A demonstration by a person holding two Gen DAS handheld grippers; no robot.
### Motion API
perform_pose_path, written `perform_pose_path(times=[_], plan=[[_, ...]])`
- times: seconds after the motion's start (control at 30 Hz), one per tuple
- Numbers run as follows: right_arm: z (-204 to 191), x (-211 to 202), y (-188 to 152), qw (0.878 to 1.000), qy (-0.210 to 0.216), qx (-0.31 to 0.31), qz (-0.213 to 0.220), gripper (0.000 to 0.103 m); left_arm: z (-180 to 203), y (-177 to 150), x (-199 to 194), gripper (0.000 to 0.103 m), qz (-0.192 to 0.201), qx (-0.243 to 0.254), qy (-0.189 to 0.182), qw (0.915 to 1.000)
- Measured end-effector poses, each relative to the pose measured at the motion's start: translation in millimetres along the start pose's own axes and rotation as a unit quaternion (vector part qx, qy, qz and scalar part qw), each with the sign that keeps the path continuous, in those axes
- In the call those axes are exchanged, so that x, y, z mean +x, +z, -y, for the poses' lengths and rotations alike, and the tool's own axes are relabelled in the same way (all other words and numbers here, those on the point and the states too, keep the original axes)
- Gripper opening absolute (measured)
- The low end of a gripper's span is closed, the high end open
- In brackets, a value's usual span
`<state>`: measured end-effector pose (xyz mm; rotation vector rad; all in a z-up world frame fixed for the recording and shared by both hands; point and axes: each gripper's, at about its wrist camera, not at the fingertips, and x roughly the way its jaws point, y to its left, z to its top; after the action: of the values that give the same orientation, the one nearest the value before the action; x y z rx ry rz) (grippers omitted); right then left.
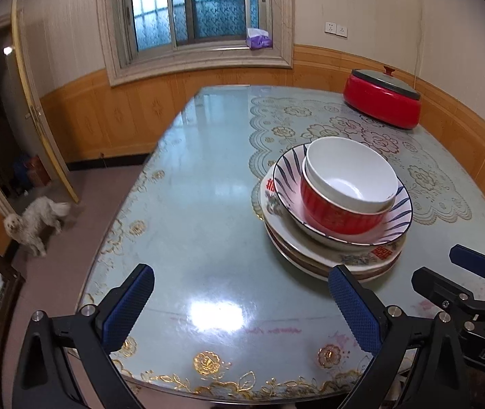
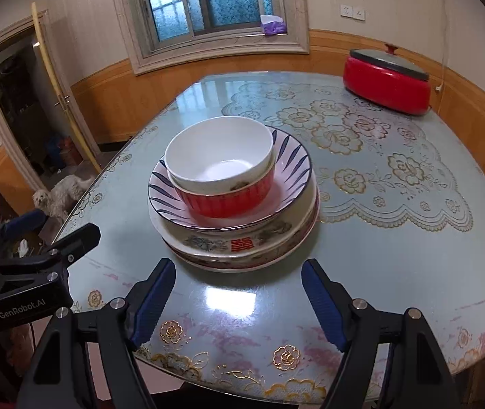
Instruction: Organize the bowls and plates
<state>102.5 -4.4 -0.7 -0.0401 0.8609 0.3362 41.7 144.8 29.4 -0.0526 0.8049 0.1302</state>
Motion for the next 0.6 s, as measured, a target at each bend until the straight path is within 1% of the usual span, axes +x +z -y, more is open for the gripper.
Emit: perform_pose_path(times=[0.17, 0.23, 0.37, 0.6], plan=[[-2.2, -2.7, -6.0, 1.000, -0.005, 0.007, -0.001, 0.078, -0.2, -4.1, -1.9, 0.103, -0.001, -0.005, -0.019, 0.9998], [-3.1, -2.3, -8.8, 1.000, -0.008, 0.010, -0.006, 0.078, 2.4, -5.7, -3.8, 0.103, 0.001, 0.003, -0.013, 0.9999], [-6.4, -6.4, -13.9, 1.000, -0.011, 0.011, -0.003, 0.078, 8.2, -9.2, -8.8, 0.103, 0.007, 0.020, -0.003, 0.9998], [-7.7, -10.7, -16.3, 1.000, -0.014, 0.014, -0.001, 0.078, 7.3, -11.7, -11.2, 0.103, 0.005, 0.024, -0.002, 0.9997]])
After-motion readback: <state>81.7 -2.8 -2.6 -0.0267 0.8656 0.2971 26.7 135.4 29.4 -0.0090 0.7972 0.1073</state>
